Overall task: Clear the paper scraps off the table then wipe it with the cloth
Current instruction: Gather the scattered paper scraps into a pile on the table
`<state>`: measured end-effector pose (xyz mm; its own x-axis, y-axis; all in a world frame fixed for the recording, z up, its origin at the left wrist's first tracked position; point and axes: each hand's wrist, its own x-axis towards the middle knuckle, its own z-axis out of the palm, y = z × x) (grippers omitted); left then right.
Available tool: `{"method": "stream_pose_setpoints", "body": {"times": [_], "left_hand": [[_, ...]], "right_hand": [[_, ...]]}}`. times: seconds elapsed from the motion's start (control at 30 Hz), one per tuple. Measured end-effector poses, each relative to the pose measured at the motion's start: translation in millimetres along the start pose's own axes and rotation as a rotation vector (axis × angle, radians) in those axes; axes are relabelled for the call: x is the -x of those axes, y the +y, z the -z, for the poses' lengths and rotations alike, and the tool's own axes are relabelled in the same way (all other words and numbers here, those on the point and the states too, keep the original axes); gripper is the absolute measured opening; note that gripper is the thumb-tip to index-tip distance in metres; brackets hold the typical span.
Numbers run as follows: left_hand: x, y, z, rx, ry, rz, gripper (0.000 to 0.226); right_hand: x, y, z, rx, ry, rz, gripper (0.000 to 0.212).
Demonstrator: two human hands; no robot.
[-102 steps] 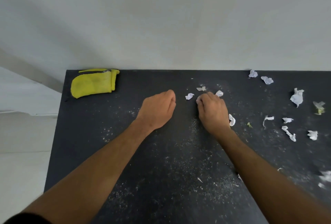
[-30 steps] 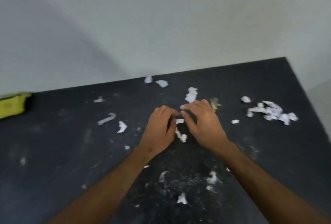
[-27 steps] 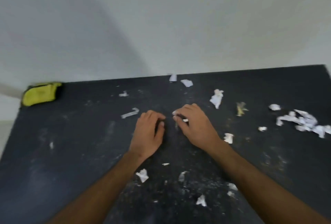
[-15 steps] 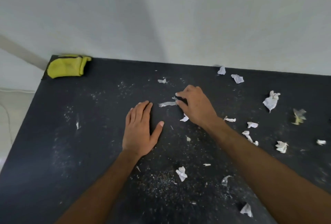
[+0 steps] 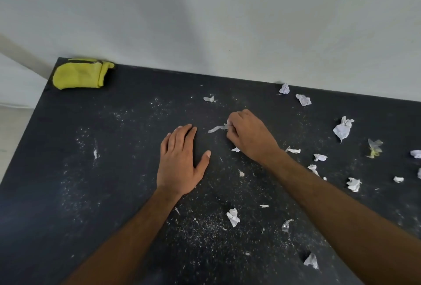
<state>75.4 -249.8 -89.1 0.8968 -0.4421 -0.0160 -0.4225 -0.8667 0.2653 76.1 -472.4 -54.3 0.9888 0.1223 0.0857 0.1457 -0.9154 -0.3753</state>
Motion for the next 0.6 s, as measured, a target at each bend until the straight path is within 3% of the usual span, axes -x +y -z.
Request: {"method": "stream_pose_setpoints", "body": {"times": [0.13, 0.23, 0.33, 0.47, 0.6], "left_hand": [[-0.6, -0.8, -1.2, 0.004, 0.007, 0.002, 0.070], [0.0, -2.3, -2.7, 0.019, 0.014, -0.006, 0.068], [-5.9, -0.1, -1.3, 0.062, 0.071, -0.002, 0.058], [-45.4, 13.3, 11.5, 0.158, 0.123, -0.001, 0.037], [-101.3, 24.6, 22.0, 0.214, 0.081, -0.069, 0.043]], "right_hand": [[6.9, 6.9, 4.0, -0.211, 0.057, -0.054, 0.009], [10.0, 3.5, 7.5, -0.423, 0.114, -0.176, 0.015], [9.5, 1.9, 15.4, -0.577, 0.196, -0.354, 0.009], [8.8, 8.8, 22.4, -0.690, 0.238, -0.494, 0.005], [12.4, 17.4, 25.4, -0.799, 0.274, -0.568, 0.009]]}}
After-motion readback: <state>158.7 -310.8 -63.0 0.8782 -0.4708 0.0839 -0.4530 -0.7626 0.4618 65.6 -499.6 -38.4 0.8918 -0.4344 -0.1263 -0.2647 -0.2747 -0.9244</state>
